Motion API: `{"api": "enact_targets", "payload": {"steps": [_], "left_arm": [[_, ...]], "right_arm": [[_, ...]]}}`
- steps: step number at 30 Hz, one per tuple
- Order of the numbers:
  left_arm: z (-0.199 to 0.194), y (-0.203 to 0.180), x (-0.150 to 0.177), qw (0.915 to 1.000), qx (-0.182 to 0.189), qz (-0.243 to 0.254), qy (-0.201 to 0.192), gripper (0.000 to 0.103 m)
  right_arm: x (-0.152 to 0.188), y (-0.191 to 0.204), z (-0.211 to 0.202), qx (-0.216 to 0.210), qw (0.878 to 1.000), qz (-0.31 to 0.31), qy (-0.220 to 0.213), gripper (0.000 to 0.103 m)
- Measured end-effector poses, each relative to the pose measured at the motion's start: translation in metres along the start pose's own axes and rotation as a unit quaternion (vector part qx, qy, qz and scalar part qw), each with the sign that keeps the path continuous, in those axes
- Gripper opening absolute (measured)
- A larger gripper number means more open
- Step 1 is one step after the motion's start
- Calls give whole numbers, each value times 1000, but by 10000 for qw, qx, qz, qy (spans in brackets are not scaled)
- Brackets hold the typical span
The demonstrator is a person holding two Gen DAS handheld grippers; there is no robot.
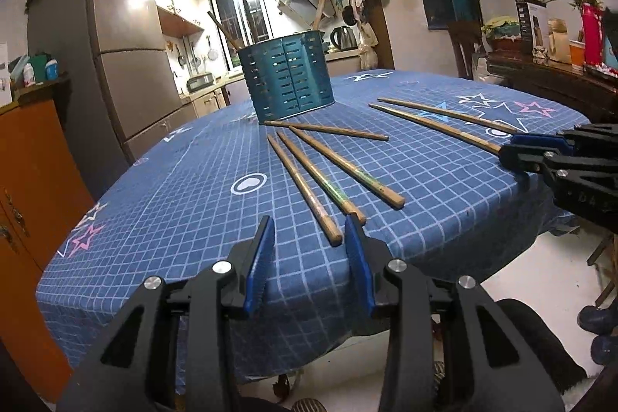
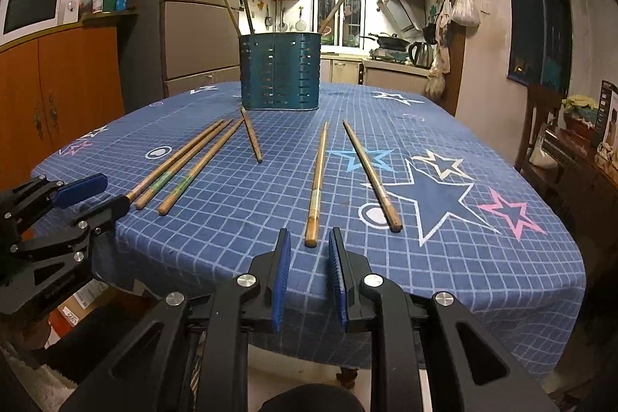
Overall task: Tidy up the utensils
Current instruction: 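Move both open tools back above the remaining chopsticks, then close the right tool on a wooden chopstick while the left tool grasps another chopstick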
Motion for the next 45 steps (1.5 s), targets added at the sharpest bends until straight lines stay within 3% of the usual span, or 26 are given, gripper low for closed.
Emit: {"api": "enact_targets", "payload": {"steps": [6, 9, 12, 22, 31, 33, 45], "left_arm": [[2, 0, 1, 10000, -62, -46, -60, 35], [3, 0, 2, 10000, 54, -49, -42, 16], [2, 0, 3, 10000, 67, -2, -35, 10], [2, 12, 7, 9998, -202, -8, 31, 9], [3, 13, 10, 9998, -193, -70, -55, 8], [2, 14, 11, 9998, -149, -110, -89, 6], [-7, 27, 2, 9988, -277, -342, -205, 5]], "right_arm": [[-1, 1, 7, 44, 10000, -11, -61, 22], [-2, -1, 10, 35, 10000, 61, -66, 21], [-2, 1, 11, 28, 9999, 88, -81, 15], [1, 3, 10, 61, 9998, 103, -180, 15], [0, 0, 12, 4, 9995, 247, -177, 15], [0, -1, 12, 22, 9991, 393, -178, 9], [-6, -7, 6, 24, 9952, 975, -94, 7]]}}
Point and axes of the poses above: each gripper's, at about its wrist camera, not at the fingertips, and z roughly the way its jaws point, y to its left, x to its underside, the point moved 1 cm from there along z, roughly the way its jaws point, and after that the axes turned 10 degrees about -y, right-handed, at the moved point
